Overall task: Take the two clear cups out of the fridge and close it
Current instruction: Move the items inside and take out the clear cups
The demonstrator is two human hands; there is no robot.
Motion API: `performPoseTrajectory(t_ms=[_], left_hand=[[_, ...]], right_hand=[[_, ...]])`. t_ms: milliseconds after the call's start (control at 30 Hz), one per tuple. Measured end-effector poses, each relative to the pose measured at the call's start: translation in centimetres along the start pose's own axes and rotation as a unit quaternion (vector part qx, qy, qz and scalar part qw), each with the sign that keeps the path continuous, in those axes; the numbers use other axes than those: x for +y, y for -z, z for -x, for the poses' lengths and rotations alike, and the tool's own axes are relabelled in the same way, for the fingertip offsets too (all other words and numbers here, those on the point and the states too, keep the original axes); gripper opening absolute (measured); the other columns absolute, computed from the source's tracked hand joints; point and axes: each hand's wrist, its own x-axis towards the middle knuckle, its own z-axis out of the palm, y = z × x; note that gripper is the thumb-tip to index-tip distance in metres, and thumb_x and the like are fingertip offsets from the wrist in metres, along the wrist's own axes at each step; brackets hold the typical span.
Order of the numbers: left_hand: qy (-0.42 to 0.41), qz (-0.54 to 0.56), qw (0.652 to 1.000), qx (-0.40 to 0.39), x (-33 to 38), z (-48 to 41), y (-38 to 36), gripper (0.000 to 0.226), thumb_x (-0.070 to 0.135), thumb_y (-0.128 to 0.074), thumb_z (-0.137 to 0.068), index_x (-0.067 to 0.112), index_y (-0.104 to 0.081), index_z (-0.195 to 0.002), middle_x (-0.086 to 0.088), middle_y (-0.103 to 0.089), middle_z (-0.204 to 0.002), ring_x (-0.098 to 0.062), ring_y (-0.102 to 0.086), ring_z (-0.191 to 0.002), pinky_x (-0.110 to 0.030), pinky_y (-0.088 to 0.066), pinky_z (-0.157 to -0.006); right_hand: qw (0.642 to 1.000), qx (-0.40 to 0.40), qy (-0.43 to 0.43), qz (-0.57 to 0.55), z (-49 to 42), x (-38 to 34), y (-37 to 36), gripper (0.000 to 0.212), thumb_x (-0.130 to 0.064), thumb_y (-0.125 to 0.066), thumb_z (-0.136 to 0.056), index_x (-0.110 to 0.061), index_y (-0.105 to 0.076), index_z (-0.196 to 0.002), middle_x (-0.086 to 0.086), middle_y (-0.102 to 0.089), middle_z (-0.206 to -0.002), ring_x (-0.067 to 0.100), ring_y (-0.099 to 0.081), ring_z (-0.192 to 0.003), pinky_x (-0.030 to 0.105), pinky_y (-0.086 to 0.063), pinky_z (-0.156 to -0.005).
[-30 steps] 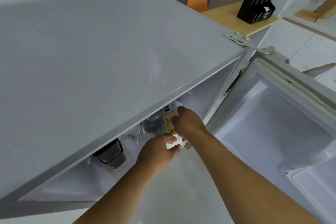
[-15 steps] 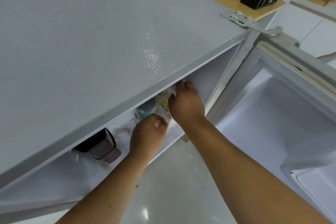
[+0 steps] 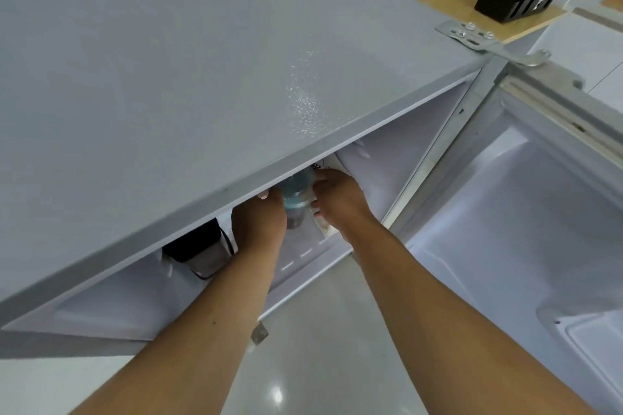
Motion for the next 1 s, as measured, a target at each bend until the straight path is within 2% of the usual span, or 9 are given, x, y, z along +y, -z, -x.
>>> performPoseTrajectory(t_ms=[167,300,500,600,700,767,833,900,1000], left_hand=[[0.009,0.076,0.997,-0.019,-2.3,2.5,0.9,0.009,0.037,-0.062,-0.073,0.038,-0.065,-0.081,0.005,-0.077,-0.097,-0.026,-0.074,-0.088,-0.052,-0.060,-0.086],[0.048,0.115,0.988,-0.094,-5.9,4.6,0.7,0.029,0.037,-0.067,-0.074,0.024,-0.070,-0.100,-0.003,-0.077,-0.096,-0.023,-0.073,-0.079,-0.057,-0.060,-0.086],[0.145,0.094,0.977,-0.122,-9.1,5.8,0.1,0.051,0.044,-0.068,-0.069,0.024,-0.068,-0.116,0.008,-0.076,-0.093,-0.015,-0.076,-0.079,-0.046,-0.060,-0.090],[0.182,0.105,0.965,-0.158,-9.7,5.2,-0.1,0.074,0.043,-0.068,-0.069,0.016,-0.058,-0.137,-0.002,-0.076,-0.101,-0.020,-0.072,-0.097,-0.046,-0.054,-0.100],[0.196,0.122,0.956,-0.181,-10.3,4.5,0.0,0.083,0.043,-0.068,-0.070,0.016,-0.049,-0.146,-0.015,-0.069,-0.127,-0.025,-0.066,-0.116,-0.046,-0.047,-0.109],[0.181,0.110,0.960,-0.181,-10.9,4.3,0.2,0.077,0.047,-0.068,-0.069,0.021,-0.055,-0.141,-0.009,-0.072,-0.122,-0.020,-0.067,-0.113,-0.045,-0.048,-0.108],[0.170,0.081,0.968,-0.165,-11.7,4.2,0.6,0.049,0.047,-0.064,-0.072,0.033,-0.068,-0.118,0.001,-0.075,-0.111,-0.016,-0.069,-0.107,-0.045,-0.052,-0.104],[0.164,0.069,0.975,-0.135,-12.6,4.1,0.7,0.022,0.042,-0.058,-0.075,0.041,-0.070,-0.094,0.005,-0.076,-0.103,-0.018,-0.071,-0.101,-0.048,-0.054,-0.101],[0.177,0.125,0.970,-0.107,-12.9,3.9,1.3,0.021,0.031,-0.054,-0.080,0.035,-0.071,-0.092,0.001,-0.077,-0.102,-0.022,-0.073,-0.099,-0.051,-0.053,-0.100]], right_hand=[[1.000,-0.010,-0.008,-0.011,2.7,2.3,0.2,0.047,-0.015,-0.046,-0.095,-0.023,-0.062,-0.137,0.012,-0.067,-0.133,0.029,-0.070,-0.107,0.048,-0.060,-0.091],[0.999,0.001,-0.049,-0.003,4.4,5.3,0.1,0.043,-0.016,-0.049,-0.096,-0.027,-0.064,-0.135,0.006,-0.070,-0.125,0.020,-0.072,-0.093,0.042,-0.062,-0.086],[0.993,-0.042,-0.105,0.044,4.3,8.1,-1.7,0.042,-0.016,-0.054,-0.093,-0.016,-0.063,-0.134,0.013,-0.069,-0.126,0.034,-0.068,-0.111,0.050,-0.058,-0.095],[0.992,-0.031,-0.120,0.013,3.6,9.1,-2.6,0.028,-0.017,-0.054,-0.094,-0.009,-0.067,-0.118,0.017,-0.071,-0.115,0.036,-0.069,-0.104,0.051,-0.057,-0.095],[0.993,-0.020,-0.114,0.011,3.6,10.1,-3.8,0.011,-0.019,-0.053,-0.097,-0.021,-0.062,-0.102,0.005,-0.067,-0.109,0.024,-0.063,-0.093,0.037,-0.055,-0.080],[0.994,-0.013,-0.107,0.010,4.0,11.0,-4.7,0.027,-0.022,-0.052,-0.098,-0.024,-0.062,-0.124,-0.004,-0.061,-0.123,0.023,-0.062,-0.110,0.023,-0.046,-0.072],[0.995,0.031,-0.083,0.033,4.4,11.4,-5.4,0.042,-0.023,-0.052,-0.098,-0.027,-0.055,-0.140,-0.007,-0.060,-0.132,0.022,-0.059,-0.123,0.017,-0.043,-0.074],[0.998,0.034,-0.033,0.031,4.5,10.6,-6.3,0.038,-0.021,-0.051,-0.095,-0.033,-0.061,-0.130,-0.009,-0.063,-0.130,0.018,-0.061,-0.120,0.014,-0.043,-0.080],[0.998,-0.060,0.017,0.006,3.7,8.0,-8.0,0.036,-0.019,-0.051,-0.091,-0.040,-0.067,-0.116,-0.017,-0.062,-0.119,0.007,-0.058,-0.111,0.003,-0.034,-0.075]])
